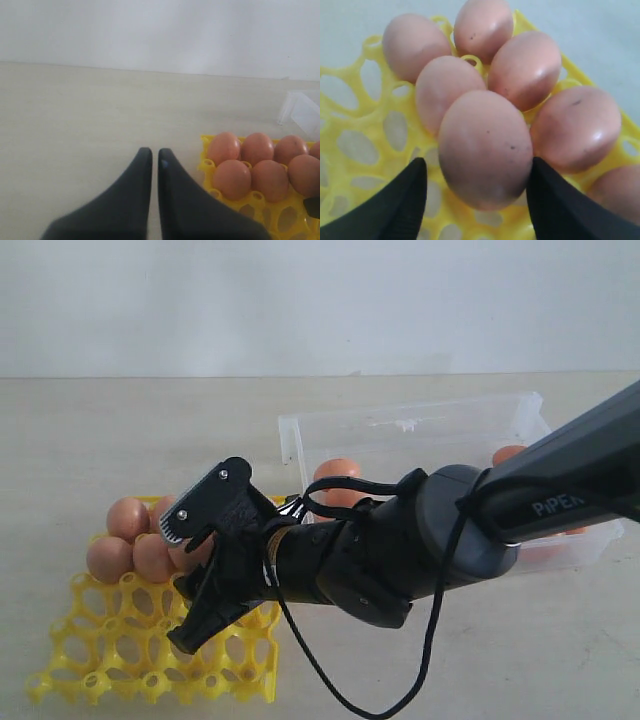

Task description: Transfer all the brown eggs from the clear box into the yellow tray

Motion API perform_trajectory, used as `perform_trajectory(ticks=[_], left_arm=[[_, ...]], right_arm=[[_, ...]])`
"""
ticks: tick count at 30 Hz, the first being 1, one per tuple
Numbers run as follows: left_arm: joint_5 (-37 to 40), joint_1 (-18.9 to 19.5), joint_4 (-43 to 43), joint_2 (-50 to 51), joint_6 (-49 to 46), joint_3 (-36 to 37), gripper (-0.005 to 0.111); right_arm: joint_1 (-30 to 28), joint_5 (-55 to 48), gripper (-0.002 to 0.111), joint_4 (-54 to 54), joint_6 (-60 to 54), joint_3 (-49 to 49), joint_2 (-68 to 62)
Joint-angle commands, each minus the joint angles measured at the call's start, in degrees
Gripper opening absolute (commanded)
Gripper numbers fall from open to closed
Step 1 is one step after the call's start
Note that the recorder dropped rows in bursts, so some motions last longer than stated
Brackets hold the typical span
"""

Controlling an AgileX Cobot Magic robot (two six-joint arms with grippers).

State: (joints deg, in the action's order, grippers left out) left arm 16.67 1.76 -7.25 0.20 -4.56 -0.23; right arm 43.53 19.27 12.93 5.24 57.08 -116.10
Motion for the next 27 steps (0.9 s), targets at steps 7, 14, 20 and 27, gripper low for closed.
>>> perform_trajectory(ticks=[7,14,20,27], left_arm=[[-0.41,-0.36,0.31,-0.2,0.01,0.23,0.004],[-0.41,-0.36,0.31,-0.2,0.01,0.23,0.004],[-0.41,-0.36,0.31,-0.2,0.01,0.23,0.004],[-0.41,-0.36,0.31,-0.2,0.01,0.23,0.004]], right_arm=[[0.34,-0.74,0.05,-2.06,-10.2,0.24,4.92],[0.34,1.79,0.05,-6.4,-14.28,0.24,7.12],[-4.38,5.35,0.044,-52.31,-40.91,2.87,19.52],[-26.26,-36.93,0.037,-80.36,-65.31,12.93,16.42]])
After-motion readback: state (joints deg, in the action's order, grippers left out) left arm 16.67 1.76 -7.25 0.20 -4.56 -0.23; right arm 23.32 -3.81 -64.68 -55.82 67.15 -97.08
